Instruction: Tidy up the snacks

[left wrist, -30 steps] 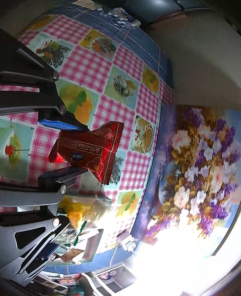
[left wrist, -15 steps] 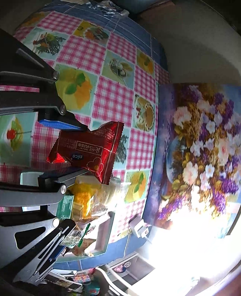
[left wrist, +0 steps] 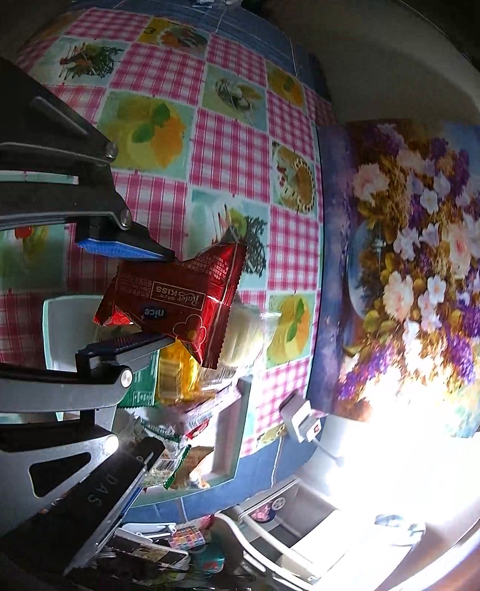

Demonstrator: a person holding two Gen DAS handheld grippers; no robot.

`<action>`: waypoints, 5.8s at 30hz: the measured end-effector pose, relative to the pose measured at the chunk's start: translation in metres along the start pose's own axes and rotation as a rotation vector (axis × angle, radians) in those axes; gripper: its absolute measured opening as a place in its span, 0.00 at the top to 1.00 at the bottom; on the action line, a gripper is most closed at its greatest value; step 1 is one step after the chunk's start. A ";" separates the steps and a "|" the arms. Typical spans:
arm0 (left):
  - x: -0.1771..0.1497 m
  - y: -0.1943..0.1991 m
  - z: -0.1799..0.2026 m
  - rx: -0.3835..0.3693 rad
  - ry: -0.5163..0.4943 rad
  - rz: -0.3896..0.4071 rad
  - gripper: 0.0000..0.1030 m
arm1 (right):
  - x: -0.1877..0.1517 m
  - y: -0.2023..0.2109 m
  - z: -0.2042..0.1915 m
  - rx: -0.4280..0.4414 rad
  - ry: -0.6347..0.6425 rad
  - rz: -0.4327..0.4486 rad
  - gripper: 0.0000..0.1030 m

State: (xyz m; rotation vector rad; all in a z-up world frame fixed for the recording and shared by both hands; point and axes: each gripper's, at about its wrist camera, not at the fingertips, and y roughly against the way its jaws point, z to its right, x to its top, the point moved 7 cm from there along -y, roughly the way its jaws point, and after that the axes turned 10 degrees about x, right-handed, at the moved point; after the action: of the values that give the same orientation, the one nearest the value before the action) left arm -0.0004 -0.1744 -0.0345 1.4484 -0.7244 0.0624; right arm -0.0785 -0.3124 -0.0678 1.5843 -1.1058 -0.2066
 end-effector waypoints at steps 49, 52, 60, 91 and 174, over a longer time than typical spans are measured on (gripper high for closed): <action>-0.006 -0.021 0.079 -0.207 -0.123 -0.001 0.61 | -0.002 -0.017 0.065 -0.050 -0.210 -0.011 0.48; -0.006 -0.021 0.078 -0.217 -0.109 -0.012 0.60 | -0.003 -0.017 0.065 -0.047 -0.216 -0.013 0.48; -0.002 -0.018 0.072 -0.270 -0.044 -0.034 0.50 | -0.002 -0.017 0.064 -0.029 -0.217 -0.011 0.48; 0.001 -0.028 -0.007 -0.085 0.170 -0.116 0.18 | 0.000 -0.029 0.046 -0.035 -0.106 -0.055 0.41; -0.045 0.026 -0.112 0.326 0.011 -0.043 0.05 | -0.054 0.026 -0.027 -0.061 0.231 0.039 0.00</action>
State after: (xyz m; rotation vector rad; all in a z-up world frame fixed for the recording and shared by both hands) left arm -0.0022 -0.0515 -0.0277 1.7727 -0.6955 0.1615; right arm -0.1043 -0.2519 -0.0585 1.4895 -0.9411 -0.0292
